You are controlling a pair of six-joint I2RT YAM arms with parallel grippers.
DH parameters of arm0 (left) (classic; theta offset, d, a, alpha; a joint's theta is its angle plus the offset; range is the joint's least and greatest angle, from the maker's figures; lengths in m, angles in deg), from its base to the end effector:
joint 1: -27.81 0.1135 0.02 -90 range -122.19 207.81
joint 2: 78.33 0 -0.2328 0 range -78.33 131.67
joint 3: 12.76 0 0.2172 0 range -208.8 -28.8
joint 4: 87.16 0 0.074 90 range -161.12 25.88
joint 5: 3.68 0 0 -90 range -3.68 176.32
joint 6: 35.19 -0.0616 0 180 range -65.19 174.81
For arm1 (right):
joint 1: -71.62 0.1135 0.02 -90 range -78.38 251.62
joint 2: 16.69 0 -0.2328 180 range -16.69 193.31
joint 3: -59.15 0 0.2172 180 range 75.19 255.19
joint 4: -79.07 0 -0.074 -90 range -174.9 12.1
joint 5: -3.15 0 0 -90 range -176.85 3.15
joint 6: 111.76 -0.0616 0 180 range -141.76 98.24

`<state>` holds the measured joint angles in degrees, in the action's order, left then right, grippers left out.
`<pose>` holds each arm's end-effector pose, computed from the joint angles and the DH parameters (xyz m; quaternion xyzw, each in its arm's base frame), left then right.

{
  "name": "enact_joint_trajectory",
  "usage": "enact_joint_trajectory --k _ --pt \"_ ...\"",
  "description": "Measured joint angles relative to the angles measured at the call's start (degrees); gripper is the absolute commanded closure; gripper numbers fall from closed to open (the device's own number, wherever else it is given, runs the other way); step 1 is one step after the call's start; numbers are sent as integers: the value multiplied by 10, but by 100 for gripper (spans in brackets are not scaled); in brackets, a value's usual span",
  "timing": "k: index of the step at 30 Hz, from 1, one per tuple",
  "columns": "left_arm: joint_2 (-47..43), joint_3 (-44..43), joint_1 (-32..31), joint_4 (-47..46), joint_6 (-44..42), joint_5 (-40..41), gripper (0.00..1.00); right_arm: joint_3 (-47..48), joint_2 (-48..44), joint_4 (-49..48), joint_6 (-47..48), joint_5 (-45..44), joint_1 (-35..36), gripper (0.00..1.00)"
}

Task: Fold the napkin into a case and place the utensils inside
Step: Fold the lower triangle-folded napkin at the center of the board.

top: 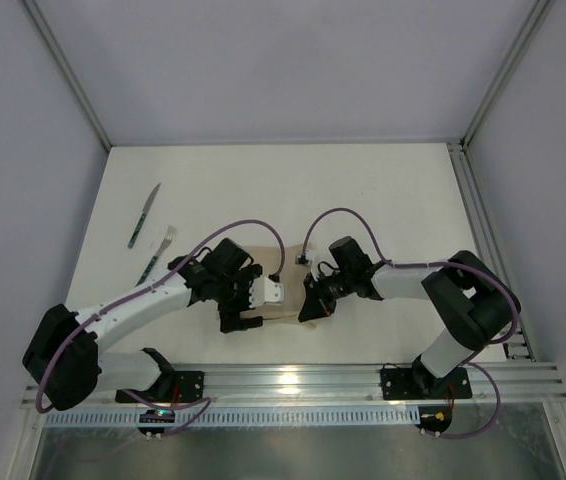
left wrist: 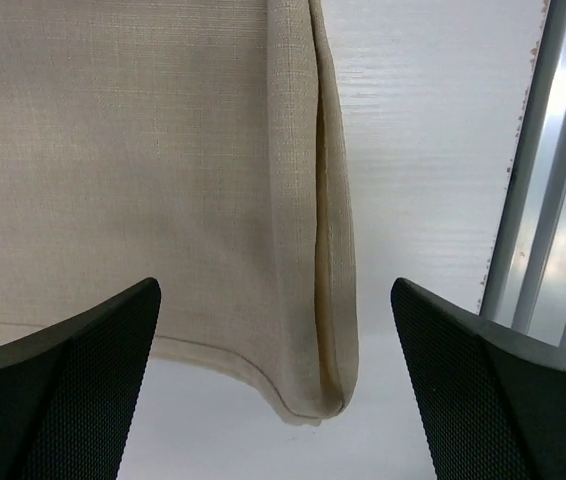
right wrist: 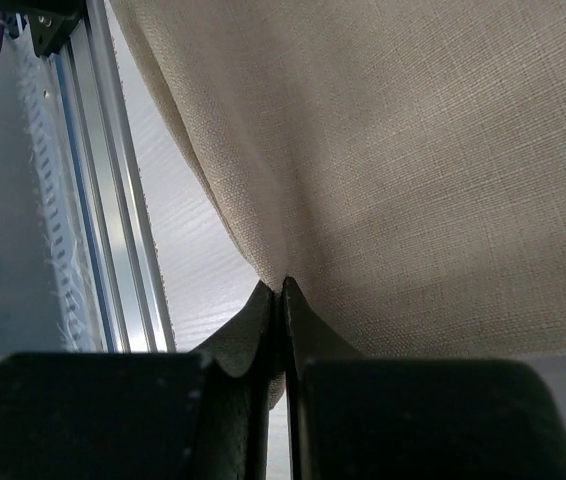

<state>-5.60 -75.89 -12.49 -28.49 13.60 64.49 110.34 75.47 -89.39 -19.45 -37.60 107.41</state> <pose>0.1481 -0.1556 0.1777 0.6566 0.7072 -0.1845 0.1866 0.1855 0.1912 0.1131 -0.4075 0.7700 0.4620 0.1661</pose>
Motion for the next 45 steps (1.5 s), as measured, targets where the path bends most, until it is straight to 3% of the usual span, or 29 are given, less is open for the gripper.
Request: enact_joint_trajectory --k 3,9,11,12,16,19,20,21,24,27,31,34,37,40,45 --pt "-12 38 -39 -61 20 41 1 1 8 -5 -8 4 0 96" --pt "-13 98 -65 -142 28 108 14 7 17 -10 -12 6 0 96" --pt "-13 98 -65 -151 29 112 29 7 17 -11 -12 6 0 96" --pt "-13 98 -65 -154 30 112 47 7 17 -11 -12 6 0 96" --pt "-14 98 -65 -162 36 111 85 8 17 -10 -12 4 0 96" --pt "-15 98 -65 -159 39 105 100 10 17 -9 -11 1 -1 91" --pt "-16 98 -65 -158 40 103 100 10 16 -7 -11 -1 -1 83" --pt "-18 98 -65 -156 42 102 100 10 13 -6 -10 -5 -1 69" --pt "-23 98 -64 -147 46 100 100 10 -9 6 -4 -23 -1 54" --pt "-23 94 -63 -130 48 94 100 9 -56 16 8 -43 0 49" --pt "-20 71 -48 -103 50 75 100 -10 -164 4 30 -82 7 30" --pt "-15 49 -32 -87 52 58 100 -53 -247 -22 49 -119 27 23" --pt "-6 34 -19 -74 53 47 100 -107 -311 -47 66 -184 79 21" --pt "1 28 -12 -64 58 38 100 -159 -346 -85 77 -269 159 7" --pt "17 27 -6 -54 64 28 100 -209 -319 -164 83 -396 247 1"
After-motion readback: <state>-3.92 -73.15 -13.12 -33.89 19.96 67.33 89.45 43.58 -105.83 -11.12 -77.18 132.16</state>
